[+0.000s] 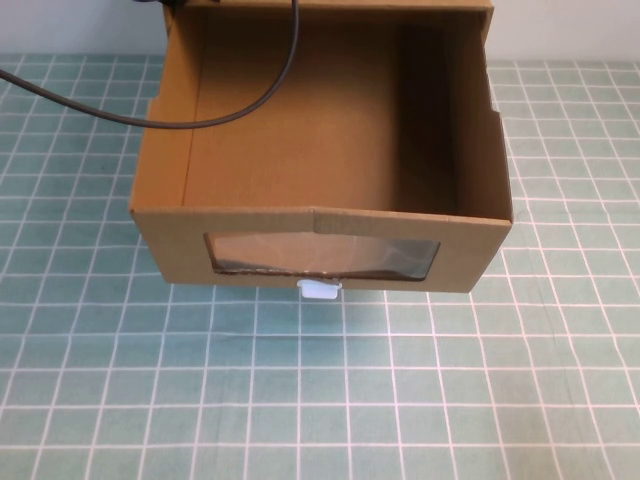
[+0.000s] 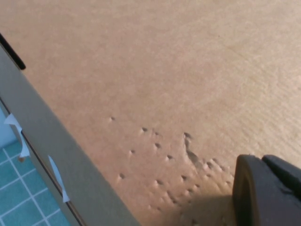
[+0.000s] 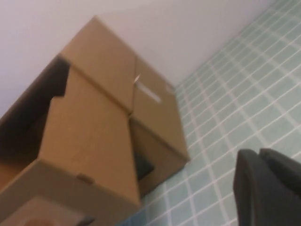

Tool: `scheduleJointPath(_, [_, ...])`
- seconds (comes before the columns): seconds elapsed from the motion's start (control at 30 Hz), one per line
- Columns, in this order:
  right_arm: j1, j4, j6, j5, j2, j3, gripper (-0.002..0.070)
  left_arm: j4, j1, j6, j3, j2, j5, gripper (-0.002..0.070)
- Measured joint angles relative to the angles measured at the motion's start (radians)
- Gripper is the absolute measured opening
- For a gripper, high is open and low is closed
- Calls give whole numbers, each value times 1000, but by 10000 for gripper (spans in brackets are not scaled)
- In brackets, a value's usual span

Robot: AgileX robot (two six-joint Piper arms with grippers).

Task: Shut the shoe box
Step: Press the shoe box with left arm, then close the shoe box with your right arm

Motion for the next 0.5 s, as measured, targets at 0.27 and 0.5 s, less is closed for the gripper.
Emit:
scheduleJointPath(0.27, [0, -173, 0, 583, 242, -376, -12, 0, 0, 0, 0, 0, 0, -5])
scheduleJointPath(0.5, [0, -278, -124, 866, 609, -696, -11, 0, 0, 0, 0, 0, 0, -5])
